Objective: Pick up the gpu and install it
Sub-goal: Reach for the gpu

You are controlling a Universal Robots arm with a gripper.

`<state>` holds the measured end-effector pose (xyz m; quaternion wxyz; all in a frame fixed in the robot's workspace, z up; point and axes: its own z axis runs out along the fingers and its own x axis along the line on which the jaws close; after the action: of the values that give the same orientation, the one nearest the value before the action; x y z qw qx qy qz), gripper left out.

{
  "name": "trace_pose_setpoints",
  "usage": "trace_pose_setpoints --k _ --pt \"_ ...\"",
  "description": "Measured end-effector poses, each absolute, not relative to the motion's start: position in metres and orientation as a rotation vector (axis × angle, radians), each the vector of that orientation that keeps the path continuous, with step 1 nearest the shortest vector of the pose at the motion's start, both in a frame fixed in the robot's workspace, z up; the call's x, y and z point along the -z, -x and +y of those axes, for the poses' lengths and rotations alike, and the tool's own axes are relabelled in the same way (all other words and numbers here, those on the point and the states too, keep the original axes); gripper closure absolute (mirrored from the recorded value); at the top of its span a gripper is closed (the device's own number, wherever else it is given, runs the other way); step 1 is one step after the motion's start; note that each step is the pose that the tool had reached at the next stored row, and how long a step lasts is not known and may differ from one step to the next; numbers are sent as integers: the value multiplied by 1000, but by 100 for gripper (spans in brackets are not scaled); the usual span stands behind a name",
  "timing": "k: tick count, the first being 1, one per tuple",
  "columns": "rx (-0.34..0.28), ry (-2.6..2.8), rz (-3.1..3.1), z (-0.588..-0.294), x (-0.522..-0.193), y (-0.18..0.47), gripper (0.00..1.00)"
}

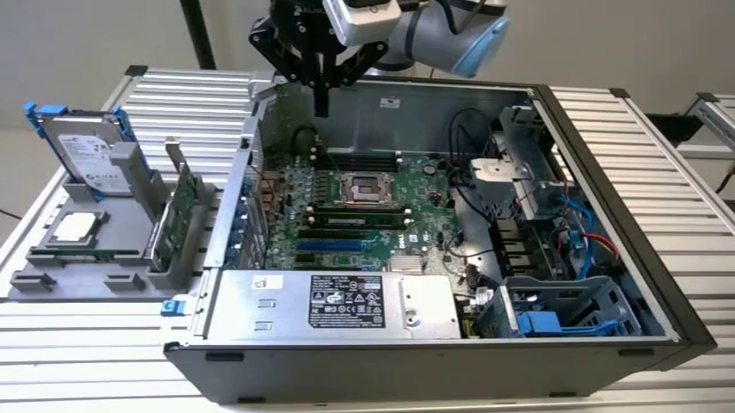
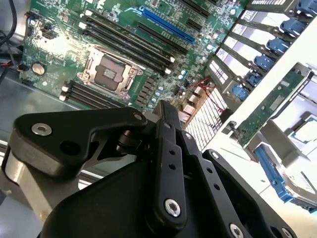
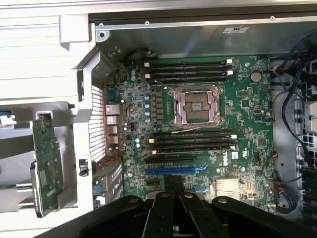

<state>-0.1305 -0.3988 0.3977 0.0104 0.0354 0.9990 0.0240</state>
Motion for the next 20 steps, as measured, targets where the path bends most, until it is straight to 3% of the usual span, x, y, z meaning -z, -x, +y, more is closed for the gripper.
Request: trace_pose_setpoints --k 20 --pt "-75 -109 3118 -399 -398 148 100"
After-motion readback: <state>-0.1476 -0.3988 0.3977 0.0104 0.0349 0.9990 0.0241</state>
